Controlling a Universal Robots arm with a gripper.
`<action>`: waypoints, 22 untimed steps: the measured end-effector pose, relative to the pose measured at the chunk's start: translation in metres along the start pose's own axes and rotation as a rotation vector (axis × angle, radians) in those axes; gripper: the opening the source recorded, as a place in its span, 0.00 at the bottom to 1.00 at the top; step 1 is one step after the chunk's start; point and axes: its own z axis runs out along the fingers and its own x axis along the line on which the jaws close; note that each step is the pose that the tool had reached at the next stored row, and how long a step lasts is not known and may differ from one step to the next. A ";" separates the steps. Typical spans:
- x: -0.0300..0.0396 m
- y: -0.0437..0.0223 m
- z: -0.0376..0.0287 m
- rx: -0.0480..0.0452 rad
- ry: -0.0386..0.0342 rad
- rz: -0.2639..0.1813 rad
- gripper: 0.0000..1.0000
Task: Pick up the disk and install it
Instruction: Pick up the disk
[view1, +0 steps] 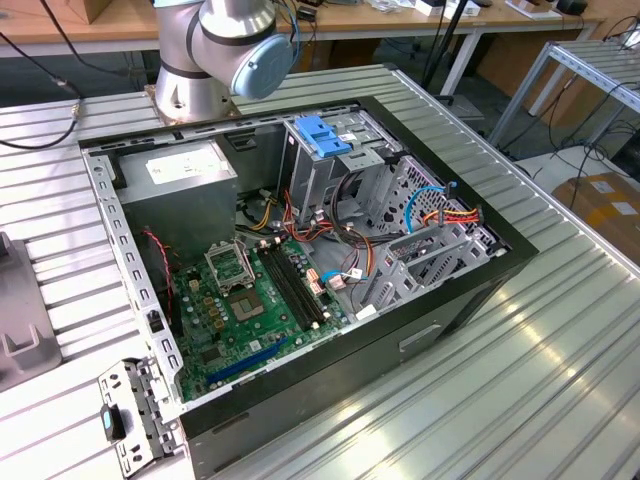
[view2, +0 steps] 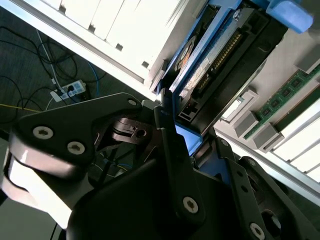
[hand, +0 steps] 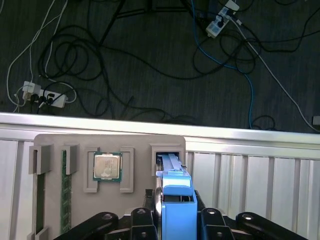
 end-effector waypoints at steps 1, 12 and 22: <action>0.0000 0.0000 -0.0004 0.0000 0.0000 0.000 0.37; -0.0001 0.0002 -0.0042 0.0001 0.0000 0.000 0.37; -0.0001 0.0003 -0.0062 0.0001 0.0000 0.000 0.37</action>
